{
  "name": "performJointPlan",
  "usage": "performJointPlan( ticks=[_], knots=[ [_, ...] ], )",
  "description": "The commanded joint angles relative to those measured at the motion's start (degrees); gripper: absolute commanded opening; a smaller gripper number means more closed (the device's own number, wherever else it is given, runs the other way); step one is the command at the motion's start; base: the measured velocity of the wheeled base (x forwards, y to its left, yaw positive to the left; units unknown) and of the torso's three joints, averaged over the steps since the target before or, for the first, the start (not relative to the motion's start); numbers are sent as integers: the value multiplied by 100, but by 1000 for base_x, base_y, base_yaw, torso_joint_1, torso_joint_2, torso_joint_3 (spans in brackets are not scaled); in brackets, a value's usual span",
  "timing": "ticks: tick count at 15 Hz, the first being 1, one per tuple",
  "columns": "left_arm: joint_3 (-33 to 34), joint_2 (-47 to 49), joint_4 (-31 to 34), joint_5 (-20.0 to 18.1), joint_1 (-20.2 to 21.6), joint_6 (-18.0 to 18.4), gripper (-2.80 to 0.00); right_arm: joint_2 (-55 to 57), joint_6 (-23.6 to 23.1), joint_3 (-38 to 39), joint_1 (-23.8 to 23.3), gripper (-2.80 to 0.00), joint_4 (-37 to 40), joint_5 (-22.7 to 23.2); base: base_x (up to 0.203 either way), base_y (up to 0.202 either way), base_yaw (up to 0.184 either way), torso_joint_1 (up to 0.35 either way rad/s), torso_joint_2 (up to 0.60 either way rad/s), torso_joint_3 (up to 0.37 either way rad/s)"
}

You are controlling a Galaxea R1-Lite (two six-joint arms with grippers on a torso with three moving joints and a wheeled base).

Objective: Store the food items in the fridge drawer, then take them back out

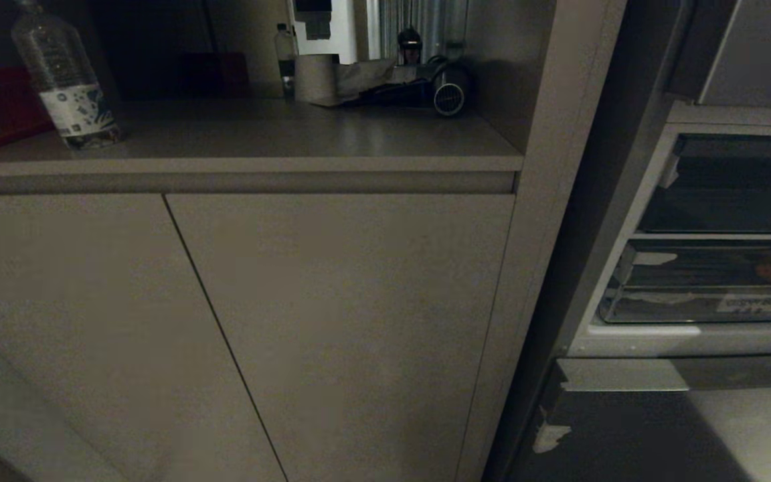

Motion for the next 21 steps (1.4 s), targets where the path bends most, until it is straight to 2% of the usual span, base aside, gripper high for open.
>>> performJointPlan(
  ticks=[1,4,6,9,10,13,16,21],
  knots=[
    [0,7,-1,0,1,-2,-280,-1,-34,0,5,-280,-4,-3,0,0,0,-9,34,24],
    [0,7,-1,0,-3,-2,-280,9,-429,-171,3,-280,-5,47,0,0,0,0,0,0],
    [0,7,-1,0,1,-2,-280,313,-505,-542,4,-280,16,320,0,0,0,0,0,0],
    [0,7,-1,0,1,-2,-280,1767,-347,-1078,3,-280,-5,711,0,0,0,0,0,0],
    [0,7,-1,0,1,-2,-280,2309,-286,-1289,4,0,-44,868,0,0,0,0,0,0],
    [0,7,-1,0,1,-2,-280,3901,-168,-1642,8,0,-683,1441,0,0,0,0,0,0],
    [0,7,-1,0,1,-2,-280,5425,-60,-1724,21,0,-1808,1968,0,0,0,0,0,0],
    [0,7,-1,0,1,-2,-280,7251,40,-1696,0,0,-3992,2190,0,0,0,0,0,0]
  ],
)
